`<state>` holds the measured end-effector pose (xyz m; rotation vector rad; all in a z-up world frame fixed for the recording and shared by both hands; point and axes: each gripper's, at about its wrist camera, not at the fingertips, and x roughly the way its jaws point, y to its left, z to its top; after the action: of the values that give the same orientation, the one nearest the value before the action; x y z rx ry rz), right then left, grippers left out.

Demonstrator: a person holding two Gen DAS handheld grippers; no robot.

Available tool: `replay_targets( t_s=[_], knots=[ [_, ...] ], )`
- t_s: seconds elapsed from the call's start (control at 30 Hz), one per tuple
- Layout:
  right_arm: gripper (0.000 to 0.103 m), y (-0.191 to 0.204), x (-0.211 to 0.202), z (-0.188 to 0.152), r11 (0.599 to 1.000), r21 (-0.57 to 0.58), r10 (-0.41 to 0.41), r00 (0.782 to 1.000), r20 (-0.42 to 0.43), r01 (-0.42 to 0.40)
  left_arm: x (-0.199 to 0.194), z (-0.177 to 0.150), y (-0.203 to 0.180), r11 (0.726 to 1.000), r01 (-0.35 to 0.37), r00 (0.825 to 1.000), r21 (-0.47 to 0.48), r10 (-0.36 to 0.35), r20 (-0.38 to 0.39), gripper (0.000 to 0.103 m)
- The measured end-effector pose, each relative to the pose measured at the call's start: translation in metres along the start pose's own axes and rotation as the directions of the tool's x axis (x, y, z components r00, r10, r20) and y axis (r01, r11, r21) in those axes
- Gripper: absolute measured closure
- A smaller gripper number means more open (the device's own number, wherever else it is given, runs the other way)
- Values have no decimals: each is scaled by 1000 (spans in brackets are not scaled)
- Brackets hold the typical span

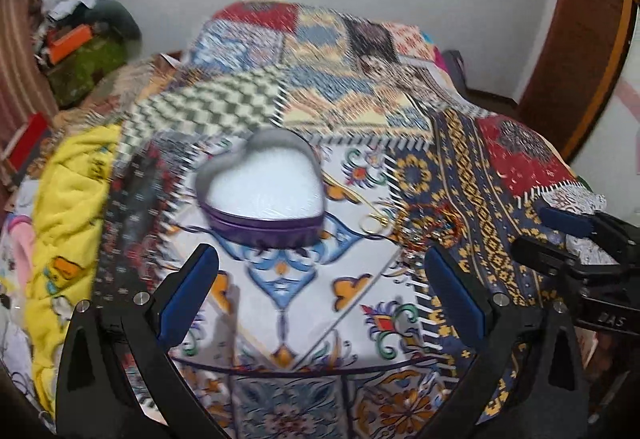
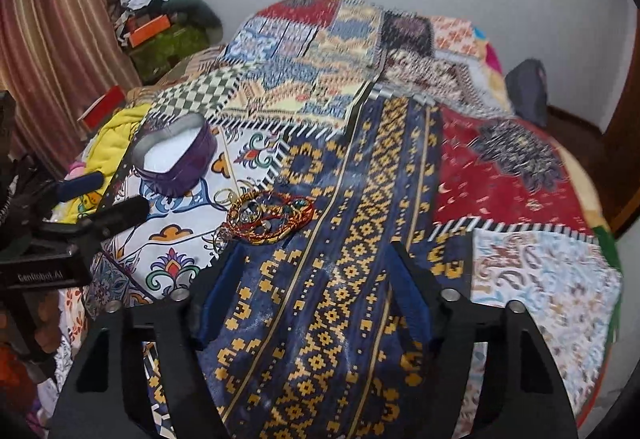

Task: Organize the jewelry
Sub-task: 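Lower both tools toward the jewelry lying beside the heart tin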

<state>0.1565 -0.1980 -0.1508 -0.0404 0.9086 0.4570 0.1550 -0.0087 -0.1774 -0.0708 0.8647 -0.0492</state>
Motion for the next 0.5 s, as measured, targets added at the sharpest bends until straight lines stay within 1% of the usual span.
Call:
replay_targets(
  t_s=[0.03,0.07,0.13,0.2,0.27,0.3,0.37,0.4,0.43,0.5],
  knots=[
    [42,-2,4,1,1000,6,13,1000,-15,-12,4,0,-1,1000,14,1000,-3,-14,-14,3],
    [47,-4,9,3,1000,12,29,999,-31,-29,10,1,-2,1000,25,999,-4,-25,-29,8],
    [52,-7,15,5,999,17,46,998,-50,-45,20,2,-3,999,41,997,0,-41,-61,15],
    [55,-9,20,8,998,20,62,996,-63,-61,27,3,-4,998,57,995,-3,-57,-84,20],
    [58,-11,22,12,998,13,66,996,-67,-65,33,3,-3,996,91,990,-12,-92,-107,30],
    [58,-11,23,14,998,8,65,996,-66,-64,36,4,-3,995,103,988,-14,-104,-115,33],
    [59,-13,27,20,997,7,73,995,-67,-73,42,4,-3,992,128,982,-20,-130,-141,42],
    [60,-14,28,22,997,10,81,994,-69,-80,46,4,-4,990,137,979,-22,-138,-153,45],
    [63,-15,30,23,996,15,90,993,-71,-89,47,4,-5,990,141,977,-20,-142,-159,50],
    [68,-16,36,25,994,28,112,990,-88,-110,51,5,-9,990,142,977,-3,-140,-162,53]
  ],
)
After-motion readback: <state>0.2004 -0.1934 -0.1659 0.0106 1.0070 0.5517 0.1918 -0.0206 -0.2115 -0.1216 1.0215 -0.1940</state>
